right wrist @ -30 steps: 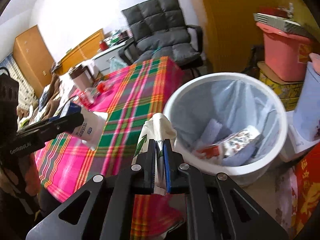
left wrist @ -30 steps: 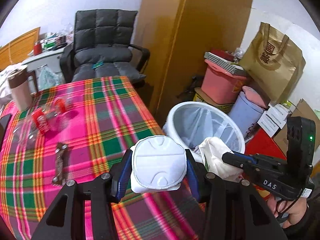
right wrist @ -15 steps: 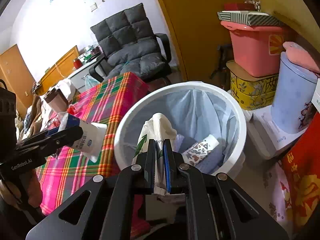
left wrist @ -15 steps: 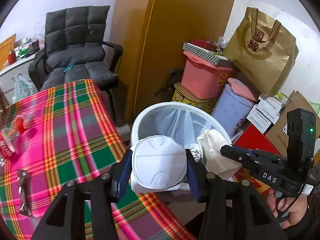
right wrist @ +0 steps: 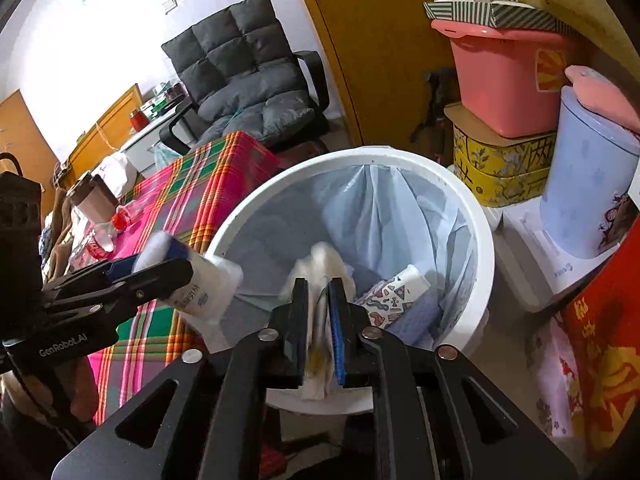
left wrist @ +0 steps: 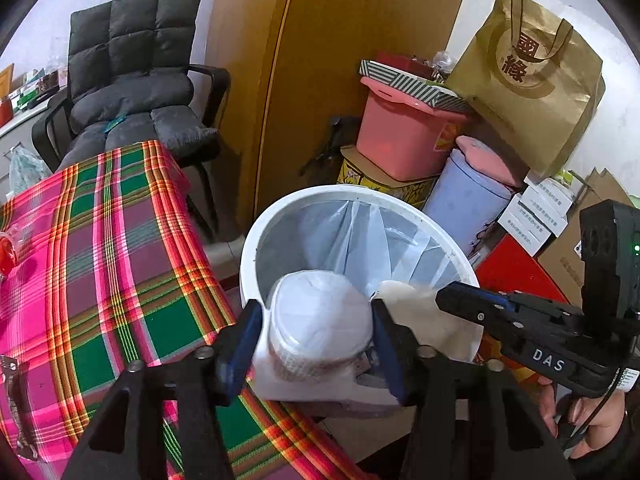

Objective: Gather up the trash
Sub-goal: 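Lower both tools into the bin and open them to drop the items, then move both tools back over the table toward the chocolate wrapper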

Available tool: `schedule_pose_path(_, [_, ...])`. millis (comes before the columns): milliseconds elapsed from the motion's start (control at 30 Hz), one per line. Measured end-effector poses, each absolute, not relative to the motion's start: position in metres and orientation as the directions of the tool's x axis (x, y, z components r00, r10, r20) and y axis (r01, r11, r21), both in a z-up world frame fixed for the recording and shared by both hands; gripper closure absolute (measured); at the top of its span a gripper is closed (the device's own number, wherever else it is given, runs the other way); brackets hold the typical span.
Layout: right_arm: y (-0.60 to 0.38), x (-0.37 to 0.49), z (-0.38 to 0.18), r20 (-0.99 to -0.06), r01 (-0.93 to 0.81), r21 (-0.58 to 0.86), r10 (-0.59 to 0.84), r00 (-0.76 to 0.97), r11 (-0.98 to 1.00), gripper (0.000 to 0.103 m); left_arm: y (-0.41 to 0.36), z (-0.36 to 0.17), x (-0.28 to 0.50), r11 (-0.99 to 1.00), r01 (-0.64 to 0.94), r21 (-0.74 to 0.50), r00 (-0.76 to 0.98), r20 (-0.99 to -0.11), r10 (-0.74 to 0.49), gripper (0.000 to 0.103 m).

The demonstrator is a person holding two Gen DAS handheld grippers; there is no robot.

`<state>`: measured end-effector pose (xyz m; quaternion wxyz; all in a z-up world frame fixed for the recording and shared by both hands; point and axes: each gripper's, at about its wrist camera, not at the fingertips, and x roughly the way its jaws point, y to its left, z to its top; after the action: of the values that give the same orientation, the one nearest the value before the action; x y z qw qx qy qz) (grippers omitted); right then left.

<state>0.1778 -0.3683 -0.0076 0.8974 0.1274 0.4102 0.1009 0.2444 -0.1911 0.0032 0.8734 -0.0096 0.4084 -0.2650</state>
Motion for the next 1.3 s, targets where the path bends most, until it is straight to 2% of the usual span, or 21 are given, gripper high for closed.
schedule_pose_path(100, [-0.369, 0.178, -0.006, -0.703, -0.076, 0.32, 0.29, 0.65, 0.944, 0.068, -0.189, 0.004, 0.244, 0.859, 0.451, -0.241, 0.531, -0.701, -0.475, 0.044])
schedule_pose_path(500, [-0.372, 0.166, 0.0, -0.696, -0.067, 0.316, 0.279, 0.662, 0.946, 0.068, -0.188, 0.014, 0.239, 0.839, 0.465, -0.285, 0.528, -0.671, -0.52, 0.044])
schedule_pose_path(1300, [-0.379, 0.156, 0.002, -0.672, -0.071, 0.339, 0.294, 0.68, 0.938, 0.068, -0.192, 0.029, 0.222, 0.809, 0.508, -0.296, 0.523, -0.641, -0.563, 0.044])
